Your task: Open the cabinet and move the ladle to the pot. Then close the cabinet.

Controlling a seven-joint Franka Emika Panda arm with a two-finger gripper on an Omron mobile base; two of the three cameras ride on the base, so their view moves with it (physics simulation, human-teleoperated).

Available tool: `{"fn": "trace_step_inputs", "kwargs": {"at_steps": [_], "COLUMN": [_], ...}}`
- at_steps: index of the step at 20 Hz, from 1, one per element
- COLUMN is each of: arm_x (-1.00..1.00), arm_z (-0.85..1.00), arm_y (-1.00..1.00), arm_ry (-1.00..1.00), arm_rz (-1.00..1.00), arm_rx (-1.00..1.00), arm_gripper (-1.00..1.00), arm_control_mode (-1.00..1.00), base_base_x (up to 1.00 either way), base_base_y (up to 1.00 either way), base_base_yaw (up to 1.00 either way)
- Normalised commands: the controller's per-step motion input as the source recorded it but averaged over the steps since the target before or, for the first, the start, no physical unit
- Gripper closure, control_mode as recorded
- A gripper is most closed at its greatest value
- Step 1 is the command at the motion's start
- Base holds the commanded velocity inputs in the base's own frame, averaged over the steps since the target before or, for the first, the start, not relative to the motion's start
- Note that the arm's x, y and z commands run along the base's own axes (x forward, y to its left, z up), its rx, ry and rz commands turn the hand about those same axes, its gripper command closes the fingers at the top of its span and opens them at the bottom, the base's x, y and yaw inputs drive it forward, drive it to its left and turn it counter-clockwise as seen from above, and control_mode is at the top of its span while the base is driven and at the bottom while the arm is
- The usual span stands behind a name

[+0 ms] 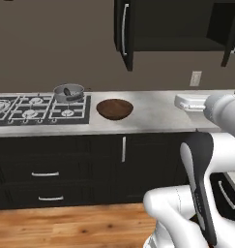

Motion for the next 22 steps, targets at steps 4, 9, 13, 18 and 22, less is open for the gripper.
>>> {"fn": "trace_step_inputs", "kwargs": {"at_steps": [4, 9, 13, 18, 22], "arm_x": [0.00, 0.00, 0.00, 0.00, 0.00], "arm_z": [0.00, 0.00, 0.00, 0.00, 0.00], "arm_y": [0.00, 0.00, 0.00, 0.00, 0.00], "arm_ry": [0.00, 0.00, 0.00, 0.00, 0.00], "arm_rz": [0.00, 0.00, 0.00, 0.00, 0.00], "arm_rx": [0.00, 0.00, 0.00, 0.00, 0.00], "arm_gripper": [-1.00, -1.00, -1.00, -1.00, -1.00], "arm_control_mode": [1.00, 1.00, 1.00, 1.00, 1.00], "base_base_x": [0.32, 0.49, 0.48, 0.50, 0.40], "base_base_y": [-0.24, -0.47, -0.44, -0.26, -0.33], "base_base_yaw": [0.00, 0.00, -0.01, -0.01, -0.01]}}
